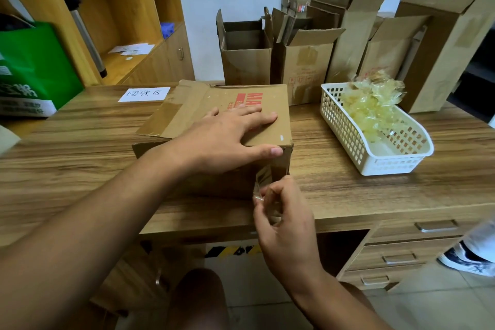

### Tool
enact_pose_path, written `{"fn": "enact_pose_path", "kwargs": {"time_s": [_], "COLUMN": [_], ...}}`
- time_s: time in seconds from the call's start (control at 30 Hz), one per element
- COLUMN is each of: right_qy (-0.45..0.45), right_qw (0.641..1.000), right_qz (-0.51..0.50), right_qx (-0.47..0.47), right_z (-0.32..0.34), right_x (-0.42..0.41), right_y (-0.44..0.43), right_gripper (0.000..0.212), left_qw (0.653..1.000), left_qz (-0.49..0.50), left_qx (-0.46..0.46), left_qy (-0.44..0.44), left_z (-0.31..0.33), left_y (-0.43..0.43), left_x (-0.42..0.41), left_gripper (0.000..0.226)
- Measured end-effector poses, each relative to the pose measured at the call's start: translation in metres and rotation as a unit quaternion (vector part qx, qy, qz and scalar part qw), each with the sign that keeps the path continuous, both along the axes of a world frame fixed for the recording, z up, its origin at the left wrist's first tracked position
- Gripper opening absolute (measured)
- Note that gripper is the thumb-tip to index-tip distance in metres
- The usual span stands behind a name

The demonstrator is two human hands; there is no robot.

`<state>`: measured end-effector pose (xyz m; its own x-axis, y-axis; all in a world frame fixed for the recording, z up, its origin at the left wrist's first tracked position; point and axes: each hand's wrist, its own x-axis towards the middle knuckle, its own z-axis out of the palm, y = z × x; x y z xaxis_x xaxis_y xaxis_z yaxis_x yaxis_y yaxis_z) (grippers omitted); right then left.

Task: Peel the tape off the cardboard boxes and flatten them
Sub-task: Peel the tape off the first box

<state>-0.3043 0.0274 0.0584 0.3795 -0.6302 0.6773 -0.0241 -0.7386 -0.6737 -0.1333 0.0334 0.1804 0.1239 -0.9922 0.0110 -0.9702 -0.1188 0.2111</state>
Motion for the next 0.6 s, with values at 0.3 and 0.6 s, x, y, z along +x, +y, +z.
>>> {"fn": "enact_pose_path", "kwargs": {"time_s": [0.3,0.6], "right_qy": [0.015,0.010], "right_qw": [1.000,0.997], "right_qz": [0.021,0.021], "right_qx": [-0.004,0.074], "right_z": [0.005,0.011], "right_x": [0.012,-0.003], "right_y": [0.009,-0.005], "right_gripper": [0.037,0.035], "left_qw": [1.000,0.999], "left_qz": [-0.003,-0.003], "left_qx": [0.008,0.023], "left_qy": [0.004,0.023], "left_z": [-0.001,0.004], "left_y": [-0.002,-0.004], "left_x": [0.003,0.004], "left_gripper": [0.083,0.087]}}
